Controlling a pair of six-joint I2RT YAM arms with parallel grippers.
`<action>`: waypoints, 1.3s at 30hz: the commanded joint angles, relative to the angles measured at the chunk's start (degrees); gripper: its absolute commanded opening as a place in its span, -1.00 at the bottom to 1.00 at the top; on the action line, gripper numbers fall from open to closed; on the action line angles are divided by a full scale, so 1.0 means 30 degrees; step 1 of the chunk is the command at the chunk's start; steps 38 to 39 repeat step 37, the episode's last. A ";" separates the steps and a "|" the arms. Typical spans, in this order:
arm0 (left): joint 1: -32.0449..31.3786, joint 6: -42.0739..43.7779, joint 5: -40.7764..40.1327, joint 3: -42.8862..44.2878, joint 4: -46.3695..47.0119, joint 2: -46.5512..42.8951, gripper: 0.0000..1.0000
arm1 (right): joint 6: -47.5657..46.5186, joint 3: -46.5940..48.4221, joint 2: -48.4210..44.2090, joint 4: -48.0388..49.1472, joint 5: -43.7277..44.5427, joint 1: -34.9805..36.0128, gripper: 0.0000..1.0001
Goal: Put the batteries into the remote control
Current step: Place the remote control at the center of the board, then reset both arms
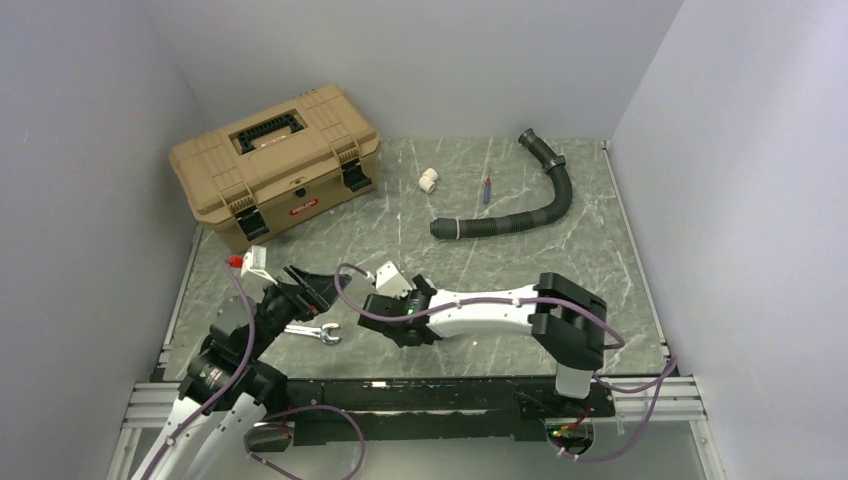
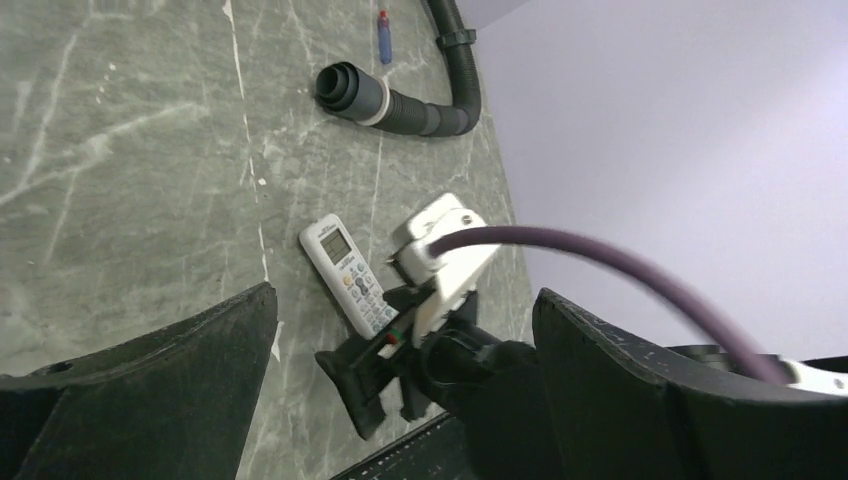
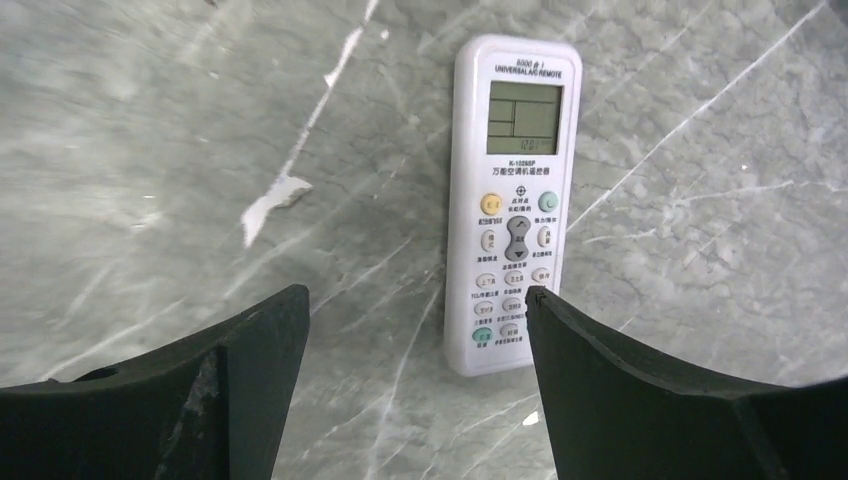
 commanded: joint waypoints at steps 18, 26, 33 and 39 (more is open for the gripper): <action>0.0012 0.4965 -0.5174 0.4043 -0.5012 0.4525 0.99 | 0.1672 -1.1686 -1.9170 0.7425 -0.5387 -1.1275 0.80; 0.0034 0.5022 -0.5526 0.3288 -0.4685 0.4513 0.99 | 0.4999 -1.5569 -2.1164 0.9114 -0.8432 -1.3997 1.00; 0.0023 0.5308 -0.5534 0.2361 -0.4205 0.4580 0.90 | 0.5136 -1.5634 -1.9687 0.9472 -0.8273 -1.4133 1.00; 0.0008 0.5376 -0.5838 0.2148 -0.3854 0.4422 0.99 | 0.5127 -1.5854 -1.9636 1.0173 -0.8301 -1.4146 1.00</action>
